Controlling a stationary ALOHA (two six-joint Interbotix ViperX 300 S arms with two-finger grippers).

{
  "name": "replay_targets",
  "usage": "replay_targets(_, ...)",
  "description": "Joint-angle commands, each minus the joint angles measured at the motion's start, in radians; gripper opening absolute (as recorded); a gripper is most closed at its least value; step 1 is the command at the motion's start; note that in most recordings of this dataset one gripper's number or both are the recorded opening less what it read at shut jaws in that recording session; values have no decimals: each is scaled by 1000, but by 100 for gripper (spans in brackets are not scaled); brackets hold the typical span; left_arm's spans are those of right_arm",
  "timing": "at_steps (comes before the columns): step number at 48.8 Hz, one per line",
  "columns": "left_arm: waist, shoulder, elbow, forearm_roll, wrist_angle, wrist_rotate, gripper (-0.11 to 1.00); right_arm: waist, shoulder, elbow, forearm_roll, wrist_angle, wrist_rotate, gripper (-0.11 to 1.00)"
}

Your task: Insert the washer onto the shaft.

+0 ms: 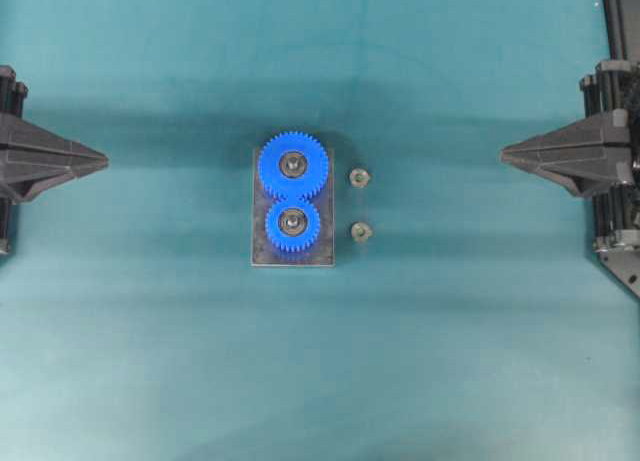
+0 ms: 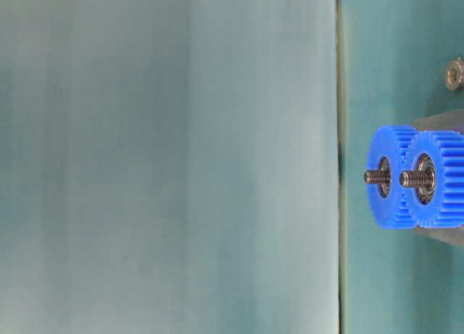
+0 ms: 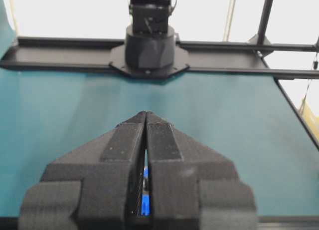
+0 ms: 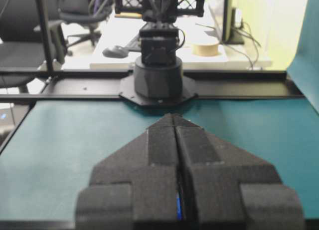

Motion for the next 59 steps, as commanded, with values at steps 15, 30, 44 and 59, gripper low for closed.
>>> replay_targets(15,-17,83,-160,12,288,-14,1,-14,8,-80,75,345,57,0)
replay_targets(30,-17,121,-218,12,459,-3,1,-87,172,-225,74,666,55,0)
replay_targets(44,-15,176,-245,12,466,-3,1,-141,387,-321,35,713,52,0)
replay_targets(59,-15,181,-236,12,466,-3,1,-173,558,-382,29,715,48,0)
